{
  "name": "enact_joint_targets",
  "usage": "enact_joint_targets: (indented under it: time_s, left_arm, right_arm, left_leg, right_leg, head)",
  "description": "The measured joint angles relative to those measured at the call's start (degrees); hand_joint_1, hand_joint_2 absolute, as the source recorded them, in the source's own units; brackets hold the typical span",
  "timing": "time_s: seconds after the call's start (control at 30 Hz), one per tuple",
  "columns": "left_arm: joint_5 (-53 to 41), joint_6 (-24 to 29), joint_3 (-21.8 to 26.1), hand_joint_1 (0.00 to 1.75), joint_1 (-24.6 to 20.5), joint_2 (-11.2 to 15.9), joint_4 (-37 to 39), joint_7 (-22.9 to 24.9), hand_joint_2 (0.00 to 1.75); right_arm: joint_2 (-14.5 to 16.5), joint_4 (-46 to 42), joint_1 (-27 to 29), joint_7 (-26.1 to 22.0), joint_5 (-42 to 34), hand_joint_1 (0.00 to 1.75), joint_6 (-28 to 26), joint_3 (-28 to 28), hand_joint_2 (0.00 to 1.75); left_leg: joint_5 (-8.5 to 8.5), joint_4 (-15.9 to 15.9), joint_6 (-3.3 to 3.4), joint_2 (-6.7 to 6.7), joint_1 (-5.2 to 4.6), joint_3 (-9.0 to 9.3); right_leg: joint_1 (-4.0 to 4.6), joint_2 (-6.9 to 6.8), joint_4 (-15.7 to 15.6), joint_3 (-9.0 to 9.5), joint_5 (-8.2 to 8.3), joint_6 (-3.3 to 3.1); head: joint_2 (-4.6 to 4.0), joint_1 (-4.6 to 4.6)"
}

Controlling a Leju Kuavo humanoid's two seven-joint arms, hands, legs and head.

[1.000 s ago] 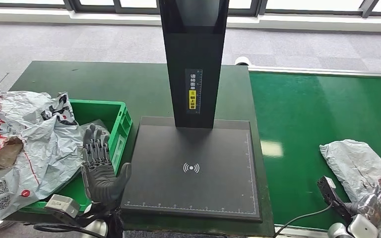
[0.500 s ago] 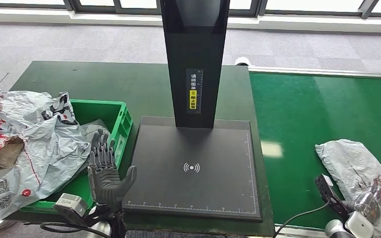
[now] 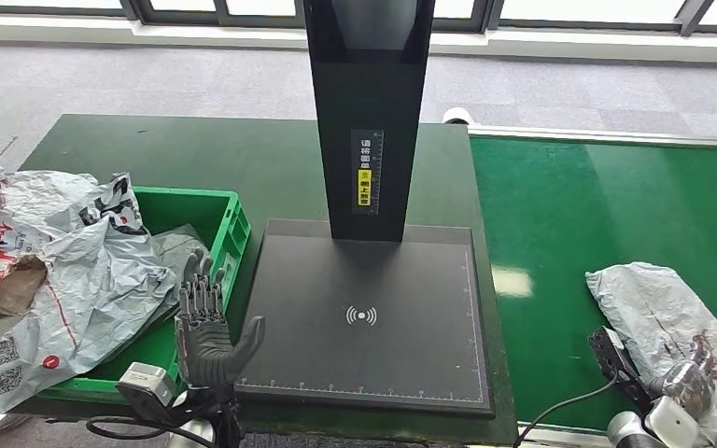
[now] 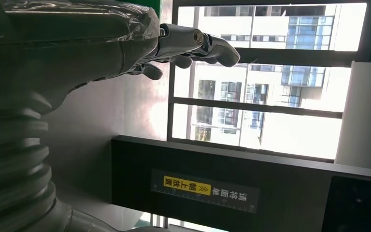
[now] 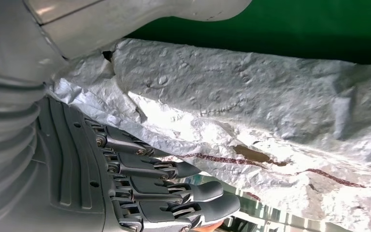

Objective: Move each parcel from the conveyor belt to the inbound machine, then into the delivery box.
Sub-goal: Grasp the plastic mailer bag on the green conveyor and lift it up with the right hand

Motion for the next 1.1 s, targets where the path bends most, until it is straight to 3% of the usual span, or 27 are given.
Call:
enact_joint_targets:
  time_s: [0.73, 0.77, 0.87, 0.9, 1.1]
  left_arm:
    - [-0.67, 0.01, 0.00, 0.00, -0.09, 0.00, 1.41, 0.00, 1.75]
    - [-0.68, 0.04, 0.00, 0.00, -0.09, 0.00, 1.47, 0.00, 1.75]
    - [-0.71, 0.17, 0.00, 0.00, -0.09, 0.00, 1.59, 0.00, 1.75]
    - [-0.72, 0.17, 0.00, 0.00, -0.09, 0.00, 1.61, 0.00, 1.75]
    - [-0.75, 0.33, 0.00, 0.00, -0.11, 0.00, 1.84, 0.00, 1.75]
  right_arm:
    - [-0.02, 0.00, 0.06, 3.80, 0.11, 0.00, 2.19, -0.22, 1.75]
    - [-0.02, -0.01, 0.06, 3.86, 0.12, 0.19, 2.43, -0.22, 1.75]
    - [-0.02, -0.01, 0.03, 3.66, 0.12, 1.50, 3.33, -0.22, 1.75]
    - [-0.03, 0.00, 0.02, 3.41, 0.11, 1.75, 3.90, -0.22, 1.75]
    - [-0.07, -0.01, 0.19, 2.25, 0.11, 1.75, 5.78, -0.22, 1.75]
  left_leg:
    - [-0.09, 0.09, 0.15, 0.03, 0.01, 0.05]
    - [-0.09, 0.09, 0.16, 0.02, 0.01, 0.06]
    - [-0.12, 0.10, 0.20, 0.01, 0.01, 0.15]
    - [-0.13, 0.10, 0.21, 0.01, 0.02, 0.18]
    - [-0.12, 0.14, 0.28, 0.01, 0.01, 0.20]
  right_leg:
    - [0.02, 0.00, -0.08, 0.12, -0.03, 0.06]
    - [0.02, 0.00, -0.10, 0.16, -0.04, 0.07]
    - [0.02, -0.01, -0.15, 0.28, -0.06, 0.11]
    - [0.02, -0.01, -0.16, 0.31, -0.07, 0.12]
    - [0.00, 0.00, -0.21, 0.40, -0.03, 0.27]
  head:
    - [0.00, 0.00]
    - [0.00, 0.00]
    - [0.00, 0.00]
    - [0.00, 0.00]
    - [0.00, 0.01]
